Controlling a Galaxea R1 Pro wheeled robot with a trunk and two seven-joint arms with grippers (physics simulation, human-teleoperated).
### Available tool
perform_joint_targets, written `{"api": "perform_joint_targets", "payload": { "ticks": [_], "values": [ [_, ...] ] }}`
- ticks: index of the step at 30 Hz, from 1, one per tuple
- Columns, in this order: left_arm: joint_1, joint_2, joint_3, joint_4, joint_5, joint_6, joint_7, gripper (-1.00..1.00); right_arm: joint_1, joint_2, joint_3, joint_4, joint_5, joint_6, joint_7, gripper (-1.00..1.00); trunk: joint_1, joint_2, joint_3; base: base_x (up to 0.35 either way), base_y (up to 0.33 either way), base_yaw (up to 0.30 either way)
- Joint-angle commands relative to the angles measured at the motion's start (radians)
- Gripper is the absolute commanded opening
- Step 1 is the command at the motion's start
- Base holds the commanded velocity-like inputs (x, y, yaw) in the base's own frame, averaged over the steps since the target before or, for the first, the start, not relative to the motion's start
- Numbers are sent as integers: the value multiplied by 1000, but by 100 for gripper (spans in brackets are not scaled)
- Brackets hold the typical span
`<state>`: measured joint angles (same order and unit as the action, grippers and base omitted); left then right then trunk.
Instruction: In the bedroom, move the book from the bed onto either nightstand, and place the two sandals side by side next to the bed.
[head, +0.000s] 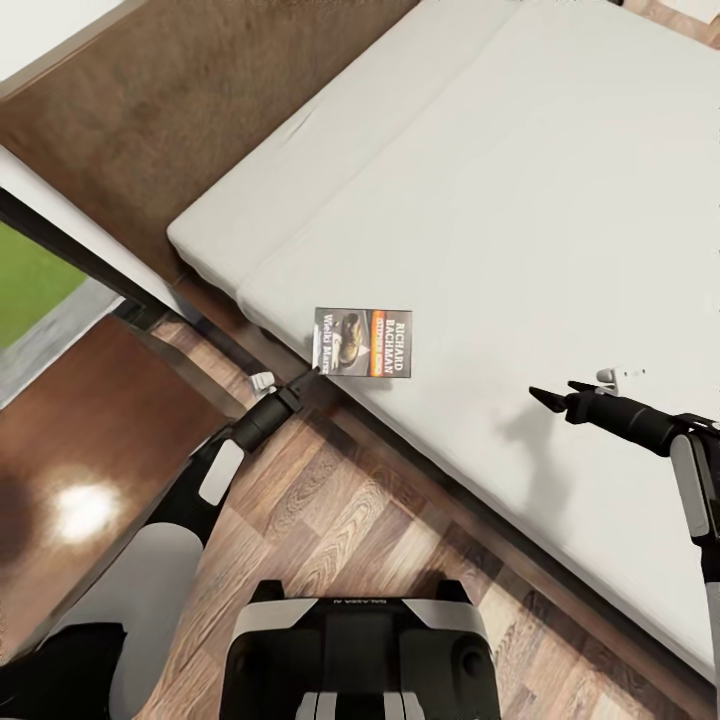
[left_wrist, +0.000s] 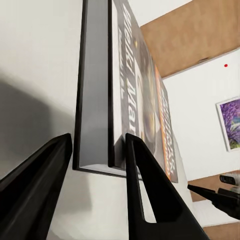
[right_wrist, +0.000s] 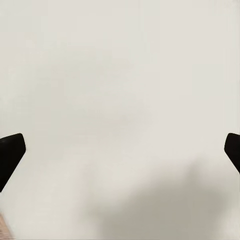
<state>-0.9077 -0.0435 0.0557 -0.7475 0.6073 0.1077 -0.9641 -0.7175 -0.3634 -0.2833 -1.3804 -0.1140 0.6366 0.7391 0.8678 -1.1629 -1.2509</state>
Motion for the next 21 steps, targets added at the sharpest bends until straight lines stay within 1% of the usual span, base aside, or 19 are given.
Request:
{"api": "perform_joint_targets", "payload": {
  "ticks": [1, 6, 14, 21],
  "values": [
    [0, -1, 3, 0, 3, 10, -5, -100, 0, 0, 1, 0, -8, 8, 0, 100, -4, 7, 3, 0, 0, 14],
    [2, -1, 4, 1, 3, 10, -6, -100, 0, 0, 5, 0, -9, 8, 0, 100, -23, 42, 19, 0, 0, 165],
    [14, 1, 6, 0, 3, 17, -16, -100, 0, 2, 27, 0, -7, 8, -1, 100, -54, 98, 44, 0, 0, 268],
    [17, 1, 6, 0, 3, 20, -20, -100, 0, 3, 27, 1, -7, 8, -1, 100, -80, 147, 66, 0, 0, 282]
  ]
}}
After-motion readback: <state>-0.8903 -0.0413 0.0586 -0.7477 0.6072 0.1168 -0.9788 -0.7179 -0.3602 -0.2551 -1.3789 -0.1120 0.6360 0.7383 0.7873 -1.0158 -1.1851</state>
